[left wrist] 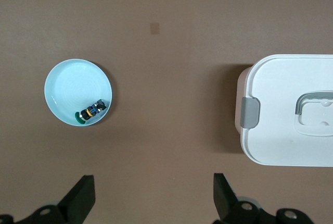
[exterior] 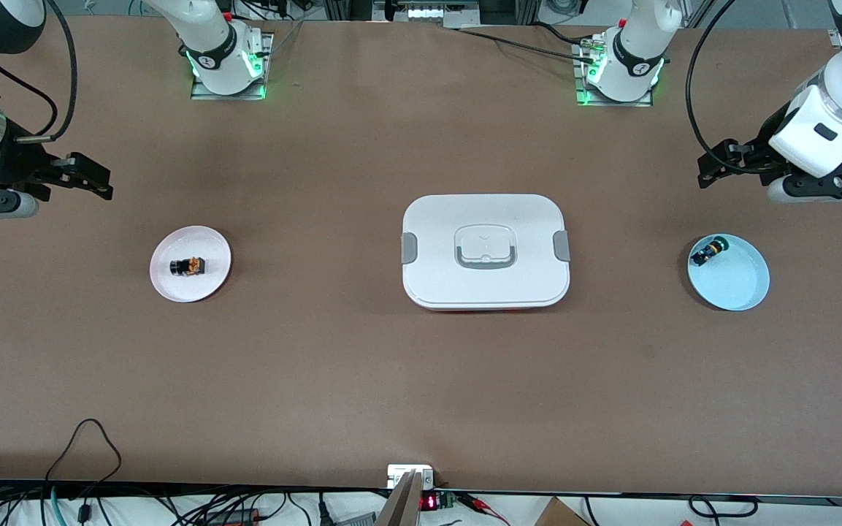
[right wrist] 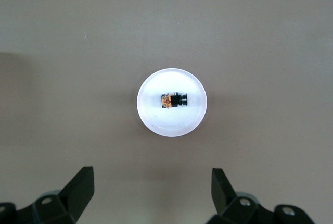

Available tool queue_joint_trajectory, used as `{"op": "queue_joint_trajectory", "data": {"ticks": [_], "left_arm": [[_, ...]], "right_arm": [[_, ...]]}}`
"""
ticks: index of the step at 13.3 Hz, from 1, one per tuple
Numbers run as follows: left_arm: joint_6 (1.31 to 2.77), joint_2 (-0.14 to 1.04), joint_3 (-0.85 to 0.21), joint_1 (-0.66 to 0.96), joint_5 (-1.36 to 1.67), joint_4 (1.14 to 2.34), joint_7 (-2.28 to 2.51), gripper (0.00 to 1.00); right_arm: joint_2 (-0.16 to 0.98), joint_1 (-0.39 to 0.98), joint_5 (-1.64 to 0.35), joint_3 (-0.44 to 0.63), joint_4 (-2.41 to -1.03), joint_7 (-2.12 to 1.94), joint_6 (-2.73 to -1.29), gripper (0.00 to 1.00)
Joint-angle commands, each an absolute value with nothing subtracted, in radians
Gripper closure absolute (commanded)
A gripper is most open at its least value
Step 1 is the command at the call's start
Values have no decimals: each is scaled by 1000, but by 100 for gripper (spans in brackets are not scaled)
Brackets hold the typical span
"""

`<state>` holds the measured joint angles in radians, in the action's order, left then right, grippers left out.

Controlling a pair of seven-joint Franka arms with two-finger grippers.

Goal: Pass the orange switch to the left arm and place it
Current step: 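Move the right gripper down toward the orange switch on the white plate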

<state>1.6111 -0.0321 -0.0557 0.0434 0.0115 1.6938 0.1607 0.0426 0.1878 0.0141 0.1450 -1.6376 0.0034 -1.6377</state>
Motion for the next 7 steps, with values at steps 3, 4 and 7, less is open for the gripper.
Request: {"op": "queue_joint_trajectory", "data": {"ticks": [3,4,7], "left_arm": [[1605,-28,-55,49,2,1677,141,0],[1606,-26,-54,49,2,1677,140,0],[1606,-26,-55,51,2,1675,140,0]], "right_arm": [[49,192,3,144,-1617,-2,-1628,0],[49,192,3,144,-1617,-2,-1628,0],[70,218,2,143,-1618,2,-1621,0]]}}
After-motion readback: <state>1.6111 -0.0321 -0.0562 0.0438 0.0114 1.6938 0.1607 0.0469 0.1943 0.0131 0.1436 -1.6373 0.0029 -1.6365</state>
